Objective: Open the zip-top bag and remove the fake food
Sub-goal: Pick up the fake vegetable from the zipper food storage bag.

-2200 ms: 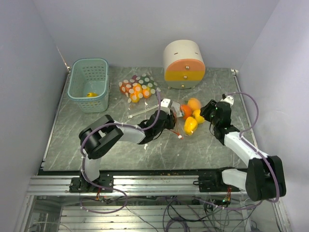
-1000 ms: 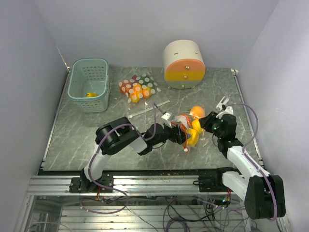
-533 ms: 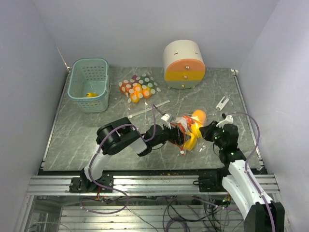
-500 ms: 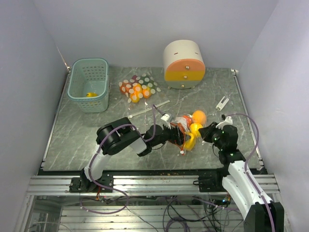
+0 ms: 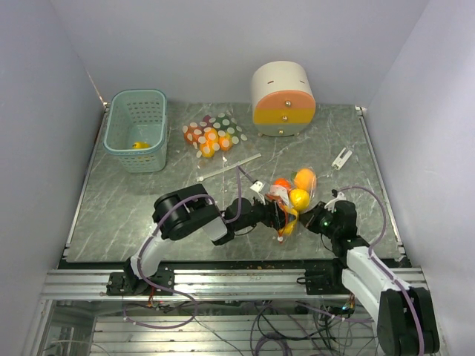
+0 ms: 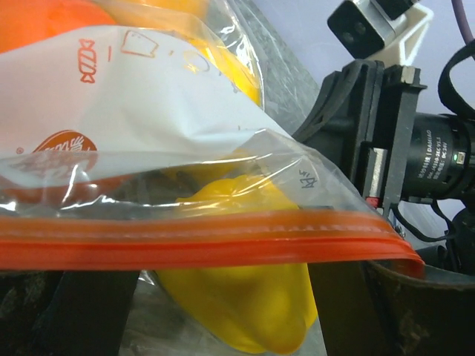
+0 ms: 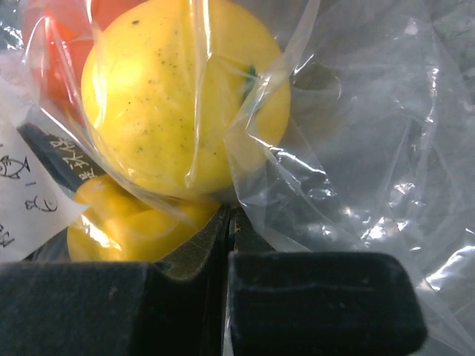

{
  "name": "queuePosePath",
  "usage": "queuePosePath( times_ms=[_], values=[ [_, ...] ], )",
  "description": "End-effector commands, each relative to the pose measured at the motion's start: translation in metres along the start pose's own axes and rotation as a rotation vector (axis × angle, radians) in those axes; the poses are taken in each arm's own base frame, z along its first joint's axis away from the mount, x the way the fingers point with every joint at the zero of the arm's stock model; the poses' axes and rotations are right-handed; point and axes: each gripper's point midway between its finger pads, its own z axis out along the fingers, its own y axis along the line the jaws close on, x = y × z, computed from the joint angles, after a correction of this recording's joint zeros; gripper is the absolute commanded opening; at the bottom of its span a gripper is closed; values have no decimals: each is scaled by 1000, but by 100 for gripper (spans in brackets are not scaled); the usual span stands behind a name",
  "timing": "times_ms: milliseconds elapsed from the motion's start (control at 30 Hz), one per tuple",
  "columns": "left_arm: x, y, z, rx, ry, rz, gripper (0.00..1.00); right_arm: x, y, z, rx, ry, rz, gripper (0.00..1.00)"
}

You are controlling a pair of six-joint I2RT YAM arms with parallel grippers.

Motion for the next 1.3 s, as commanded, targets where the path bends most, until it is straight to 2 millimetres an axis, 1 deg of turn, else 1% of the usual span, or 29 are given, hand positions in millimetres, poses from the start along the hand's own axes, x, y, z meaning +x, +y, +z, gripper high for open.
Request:
queuePosePath(
  times_ms=[0, 33, 100, 167, 267, 400, 567, 600, 733, 933, 1033, 1167, 1267],
  values=[
    [18, -19, 2, 60, 17, -11, 91, -3, 23, 2, -114, -4, 11, 0],
    [20, -18, 2, 58, 21, -14, 90, -4, 26, 3, -131, -6, 13, 0],
    [22, -18, 2, 61, 23, -16, 84, -5, 30, 3, -149, -5, 14, 0],
    [22, -19, 1, 63, 22, -18, 69, -7, 30, 4, -136, -6, 5, 0],
    [17, -21, -1, 62, 18, -8, 51, -16, 28, 4, -108, -30, -17, 0],
    [10, -26, -5, 60, 19, 13, 31, -26, 31, 3, -97, -56, -33, 0],
    [1, -27, -16, 58, 19, 2, 9, -38, 30, 7, -65, -71, -42, 0],
    [-2, -26, -19, 55, 15, 0, 7, -41, 29, 8, -57, -78, -43, 0],
    [-10, -20, -33, 30, 18, -7, 7, -54, 32, 12, -42, -111, -52, 0],
    [-27, -15, -54, 50, 20, -65, 7, -65, 25, 19, 3, -130, -58, 0],
    [-27, -13, -61, 55, 58, -83, 7, -65, 22, 23, 15, -129, -55, 0],
    [-21, -12, -66, 39, 123, -70, 7, -63, 30, 26, -38, -122, -51, 0],
    [-16, -6, -70, -19, 188, -49, 7, -64, 22, 28, 5, -124, -56, 0]
  ],
)
